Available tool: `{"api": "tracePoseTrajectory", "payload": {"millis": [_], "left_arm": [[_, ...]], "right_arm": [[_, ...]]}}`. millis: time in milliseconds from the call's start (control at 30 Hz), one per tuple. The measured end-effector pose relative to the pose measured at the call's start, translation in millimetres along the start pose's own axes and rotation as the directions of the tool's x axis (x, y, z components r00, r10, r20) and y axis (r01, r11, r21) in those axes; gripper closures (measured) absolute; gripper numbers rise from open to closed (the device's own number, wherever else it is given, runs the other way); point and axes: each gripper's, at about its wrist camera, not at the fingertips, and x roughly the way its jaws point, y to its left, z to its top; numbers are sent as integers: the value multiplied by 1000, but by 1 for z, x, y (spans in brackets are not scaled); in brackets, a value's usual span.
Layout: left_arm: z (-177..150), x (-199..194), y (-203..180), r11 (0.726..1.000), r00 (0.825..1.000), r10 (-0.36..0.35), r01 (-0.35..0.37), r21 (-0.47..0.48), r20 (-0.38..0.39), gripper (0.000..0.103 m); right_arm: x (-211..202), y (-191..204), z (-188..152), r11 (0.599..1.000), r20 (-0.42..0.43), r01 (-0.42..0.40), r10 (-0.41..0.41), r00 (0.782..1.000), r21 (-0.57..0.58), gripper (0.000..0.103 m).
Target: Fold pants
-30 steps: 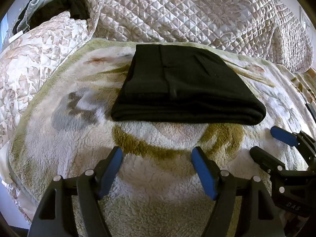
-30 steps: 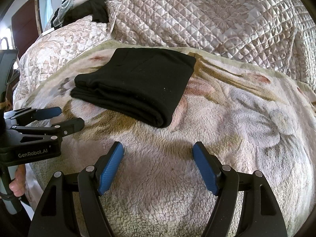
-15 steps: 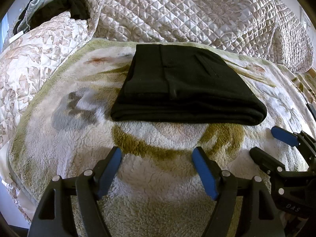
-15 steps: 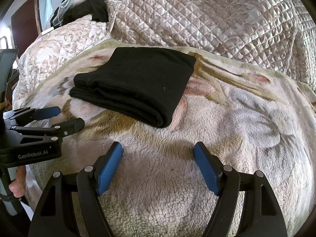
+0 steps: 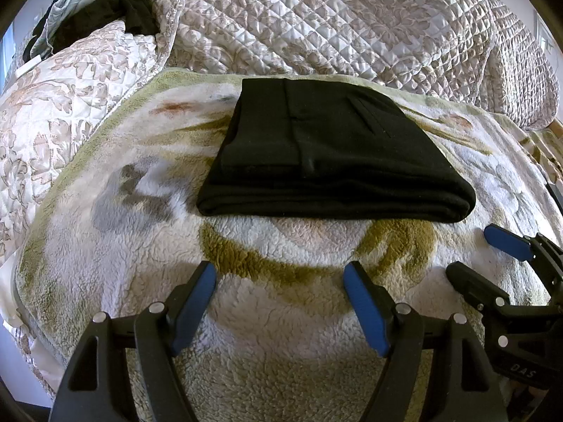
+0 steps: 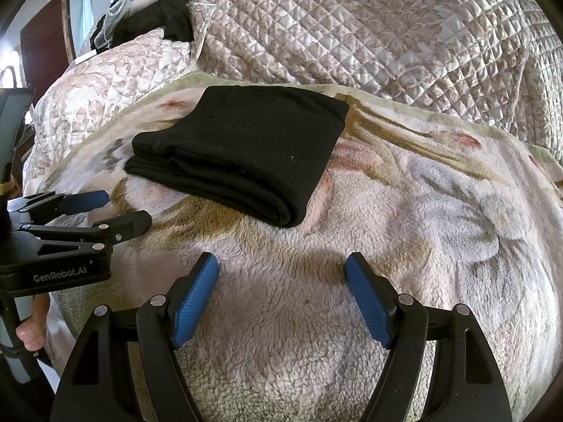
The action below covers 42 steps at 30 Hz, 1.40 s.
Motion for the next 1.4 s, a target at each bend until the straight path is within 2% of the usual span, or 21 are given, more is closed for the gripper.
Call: {"api": "tracePoseTrajectory", "payload": {"millis": [1400], "left_arm": [[1,2,2,1000,1000,-1,1,1,-6,24]], "right_arm": [[0,0,-1,1000,3,2,-2,1000,3,28]]}}
